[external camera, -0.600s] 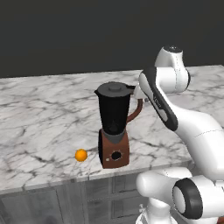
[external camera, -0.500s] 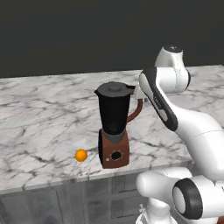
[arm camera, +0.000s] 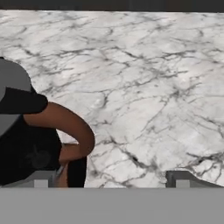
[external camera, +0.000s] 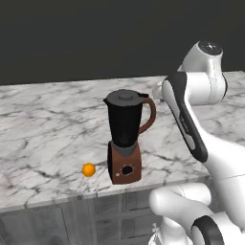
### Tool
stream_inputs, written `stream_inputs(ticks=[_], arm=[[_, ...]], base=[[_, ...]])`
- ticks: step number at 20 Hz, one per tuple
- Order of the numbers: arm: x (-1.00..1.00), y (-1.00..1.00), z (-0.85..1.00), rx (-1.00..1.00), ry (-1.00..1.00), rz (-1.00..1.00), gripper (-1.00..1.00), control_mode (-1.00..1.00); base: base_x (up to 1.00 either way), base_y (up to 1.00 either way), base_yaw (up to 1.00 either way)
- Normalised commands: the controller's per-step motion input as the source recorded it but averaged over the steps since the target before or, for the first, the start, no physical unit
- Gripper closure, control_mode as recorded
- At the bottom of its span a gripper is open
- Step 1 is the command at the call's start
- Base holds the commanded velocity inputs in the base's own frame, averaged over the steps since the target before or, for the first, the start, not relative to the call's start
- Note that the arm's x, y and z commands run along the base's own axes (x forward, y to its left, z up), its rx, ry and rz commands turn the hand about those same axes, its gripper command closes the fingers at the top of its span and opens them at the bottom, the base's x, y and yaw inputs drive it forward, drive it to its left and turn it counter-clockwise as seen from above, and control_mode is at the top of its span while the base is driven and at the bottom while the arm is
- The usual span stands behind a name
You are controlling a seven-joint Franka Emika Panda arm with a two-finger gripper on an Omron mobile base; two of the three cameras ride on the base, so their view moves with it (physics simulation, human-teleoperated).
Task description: Open the blender lid, put the orange in the blender, close the lid, and start the blender.
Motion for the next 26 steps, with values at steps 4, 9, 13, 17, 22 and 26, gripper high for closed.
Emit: stream_inputs(ticks=[4,9,13,17,22,26], arm=[[-0.24,0.37,0.64,0.0,-0.21,0.0,-1.0,-1.0],[0.03,0.74,0.02,0.0,-0.06,0.0,-1.0,-1.0],[0.13,0.74,0.0,0.0,0.0,0.03,-1.0,-1.0],[0.19,0.56,0.0,0.01,0.0,0.02,-1.0,-1.0],[0.35,0.39,0.02,0.0,0.0,0.0,-1.0,-1.0],[0.29,0.03,0.0,0.0,0.0,0.0,-1.0,-1.0]], base=[[0.0,0.0,0.0],[0.0,0.0,0.0],[0.0,0.0,0.0],[0.0,0.0,0.0],[0.0,0.0,0.0],[0.0,0.0,0.0]])
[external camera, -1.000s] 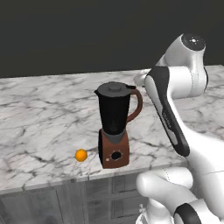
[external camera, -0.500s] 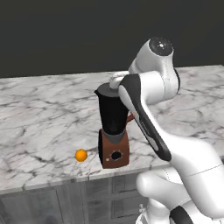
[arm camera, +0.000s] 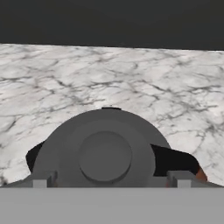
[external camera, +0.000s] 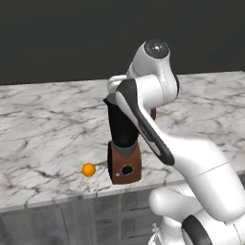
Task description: Open the blender lid, put the orange in the blender, close the lid, and start the blender.
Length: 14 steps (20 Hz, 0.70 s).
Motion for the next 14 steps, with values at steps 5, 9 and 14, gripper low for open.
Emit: stream_inputs(ticks=[5,9,14], arm=[[0.29,0.0,-0.1,0.02,0.0,0.0,-1.0,-1.0],[0.27,0.0,-0.31,0.04,0.06,0.0,-1.0,-1.0],[0.16,0.06,-0.24,0.03,0.11,0.0,-1.0,-1.0]], base=[[0.0,0.0,0.0],[0.0,0.0,0.0],[0.0,0.0,0.0]])
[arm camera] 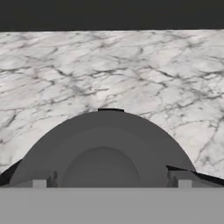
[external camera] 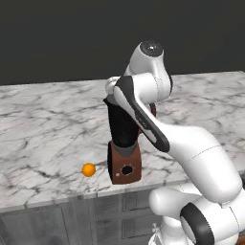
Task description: Open the blender lid, put the orange in the blender, close the lid, and start the blender.
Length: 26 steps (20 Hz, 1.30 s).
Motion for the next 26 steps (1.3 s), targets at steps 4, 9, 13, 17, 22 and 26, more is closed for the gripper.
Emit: stream_inputs(ticks=[4,9,13,17,22,26], arm=[[0.06,0.2,-0.02,0.01,0.08,0.0,-1.0,-1.0],[0.01,0.13,-0.02,0.0,0.05,0.0,-1.0,-1.0],[0.0,0.0,-0.34,0.0,0.02,0.01,-1.0,-1.0],[0.0,0.0,-0.38,0.0,0.0,0.01,-1.0,-1.0],[-0.03,0.0,-0.44,0.0,0.0,0.02,-1.0,-1.0],[-0.25,-0.05,-0.49,0.0,0.0,0.05,-1.0,-1.0]], base=[[0.0,0.0,0.0],[0.0,0.0,0.0],[0.0,0.0,0.0],[0.0,0.0,0.0],[0.0,0.0,0.0],[0.0,0.0,0.0]])
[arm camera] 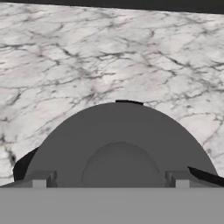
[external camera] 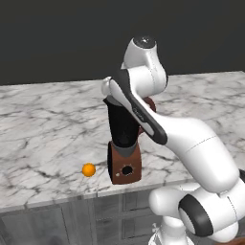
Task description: Open the blender lid, put the orange in the blender, close the lid, and start the blender.
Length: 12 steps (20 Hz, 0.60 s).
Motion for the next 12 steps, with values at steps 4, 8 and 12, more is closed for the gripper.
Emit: stream_inputs(ticks=[4,8,12], arm=[[-0.22,-0.01,-0.47,0.0,0.0,0.06,-1.0,-1.0],[-0.03,0.01,-0.5,-0.01,0.04,0.06,-1.0,-1.0],[0.0,0.05,-0.57,-0.03,0.12,0.04,-1.0,-1.0]], base=[[0.0,0.0,0.0],[0.0,0.0,0.0],[0.0,0.0,0.0]])
